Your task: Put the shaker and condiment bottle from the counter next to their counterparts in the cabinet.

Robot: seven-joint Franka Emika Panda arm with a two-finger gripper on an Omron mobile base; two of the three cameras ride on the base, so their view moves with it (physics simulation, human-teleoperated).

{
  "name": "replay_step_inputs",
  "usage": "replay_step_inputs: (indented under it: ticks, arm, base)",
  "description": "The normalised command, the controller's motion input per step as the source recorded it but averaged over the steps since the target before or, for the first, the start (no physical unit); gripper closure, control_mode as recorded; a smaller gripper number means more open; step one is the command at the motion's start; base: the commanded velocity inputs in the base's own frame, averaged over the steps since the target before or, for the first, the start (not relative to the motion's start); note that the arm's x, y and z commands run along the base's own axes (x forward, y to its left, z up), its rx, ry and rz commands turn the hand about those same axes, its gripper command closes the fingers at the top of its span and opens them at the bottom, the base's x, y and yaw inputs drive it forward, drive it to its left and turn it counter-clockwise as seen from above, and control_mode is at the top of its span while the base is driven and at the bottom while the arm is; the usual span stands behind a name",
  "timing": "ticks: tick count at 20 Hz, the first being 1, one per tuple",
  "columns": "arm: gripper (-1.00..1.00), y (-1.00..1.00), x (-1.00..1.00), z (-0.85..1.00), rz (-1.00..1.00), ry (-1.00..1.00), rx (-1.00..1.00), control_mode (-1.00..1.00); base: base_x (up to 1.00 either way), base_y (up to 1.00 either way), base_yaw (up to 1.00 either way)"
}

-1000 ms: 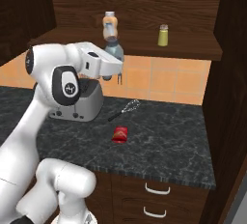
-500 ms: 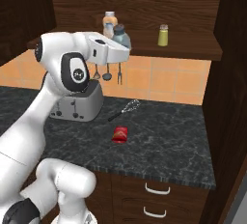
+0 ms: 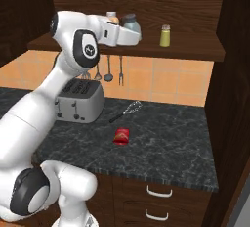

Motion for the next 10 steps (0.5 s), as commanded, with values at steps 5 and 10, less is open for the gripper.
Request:
replay_step_inputs:
  ticks: [5,10]
  arm:
    - [1.00,-0.25,0.59,0.00,0.03,0.00,0.05,-1.00]
    - [1.00,-0.11,0.44,-0.01,0.06,0.07,0.13,-1.00]
  base:
    - [0.00,0.00,0.00]
    - [0.00,0.00,0.00]
